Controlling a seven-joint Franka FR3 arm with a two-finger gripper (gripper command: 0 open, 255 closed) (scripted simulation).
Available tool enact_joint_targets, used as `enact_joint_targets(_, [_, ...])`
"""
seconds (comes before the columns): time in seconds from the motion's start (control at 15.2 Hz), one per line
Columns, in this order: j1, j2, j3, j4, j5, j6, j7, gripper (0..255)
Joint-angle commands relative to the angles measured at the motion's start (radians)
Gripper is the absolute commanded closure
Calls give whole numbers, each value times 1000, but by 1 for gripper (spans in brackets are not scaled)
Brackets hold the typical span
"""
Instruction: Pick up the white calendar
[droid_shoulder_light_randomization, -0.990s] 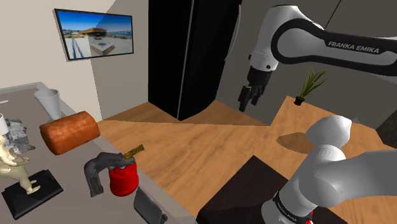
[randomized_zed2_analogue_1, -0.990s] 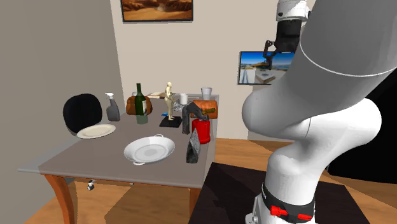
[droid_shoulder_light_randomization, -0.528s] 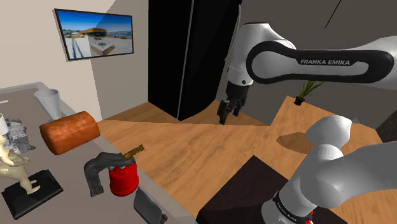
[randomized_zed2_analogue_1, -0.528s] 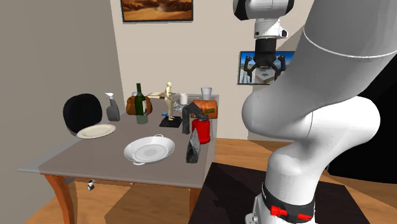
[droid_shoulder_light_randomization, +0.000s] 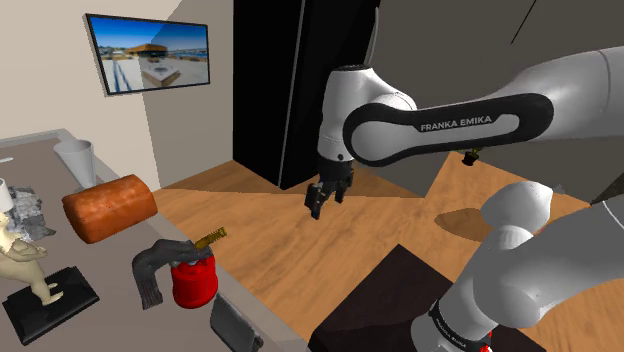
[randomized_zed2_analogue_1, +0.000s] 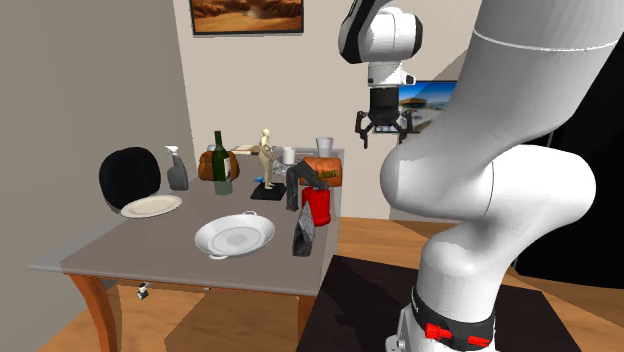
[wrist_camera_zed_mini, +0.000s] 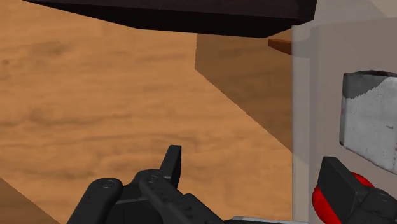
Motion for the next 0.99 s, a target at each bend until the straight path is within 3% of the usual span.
enact_joint_targets(0.0, [11,67,37,14,-1,51,42,0])
enact_joint_targets(0.4, [30,279,124,92,-53,166,165,0])
enact_joint_targets(0.92, [92,595,178,265,-209,257,356,0])
